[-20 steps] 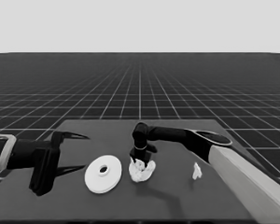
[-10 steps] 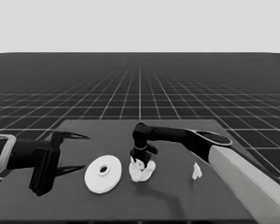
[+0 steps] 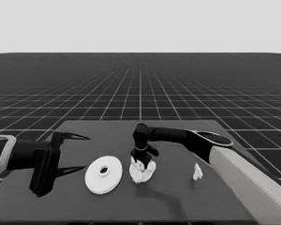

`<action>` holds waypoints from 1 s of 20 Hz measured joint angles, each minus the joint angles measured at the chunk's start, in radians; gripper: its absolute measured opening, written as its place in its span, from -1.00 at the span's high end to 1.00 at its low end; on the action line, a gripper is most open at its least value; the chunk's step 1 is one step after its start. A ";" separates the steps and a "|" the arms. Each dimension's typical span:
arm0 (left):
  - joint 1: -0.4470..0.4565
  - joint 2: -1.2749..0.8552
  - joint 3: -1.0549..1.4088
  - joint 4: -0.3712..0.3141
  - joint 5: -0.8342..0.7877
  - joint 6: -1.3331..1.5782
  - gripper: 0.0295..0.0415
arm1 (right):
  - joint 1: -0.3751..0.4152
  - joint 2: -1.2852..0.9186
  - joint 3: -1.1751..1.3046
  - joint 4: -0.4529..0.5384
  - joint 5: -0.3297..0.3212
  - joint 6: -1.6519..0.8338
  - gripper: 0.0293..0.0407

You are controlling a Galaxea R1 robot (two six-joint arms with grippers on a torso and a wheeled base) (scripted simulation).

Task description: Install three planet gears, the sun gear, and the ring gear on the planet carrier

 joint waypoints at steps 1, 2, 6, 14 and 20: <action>0.000 0.000 0.000 0.000 0.000 0.000 -0.49 | 0.000 0.000 0.000 0.000 0.000 0.010 0.72; 0.000 0.000 0.000 0.000 0.000 0.000 -0.49 | 0.000 0.000 0.000 0.000 0.000 0.021 0.72; 0.000 0.000 0.000 0.000 0.000 0.000 -0.49 | 0.000 0.000 0.000 0.000 0.000 0.063 0.72; 0.000 0.000 0.000 0.000 0.000 0.000 -0.49 | 0.000 0.000 0.000 0.000 0.000 0.147 0.72; 0.000 0.000 0.000 0.000 0.000 0.000 -0.49 | 0.000 0.000 0.000 0.000 0.000 0.209 0.72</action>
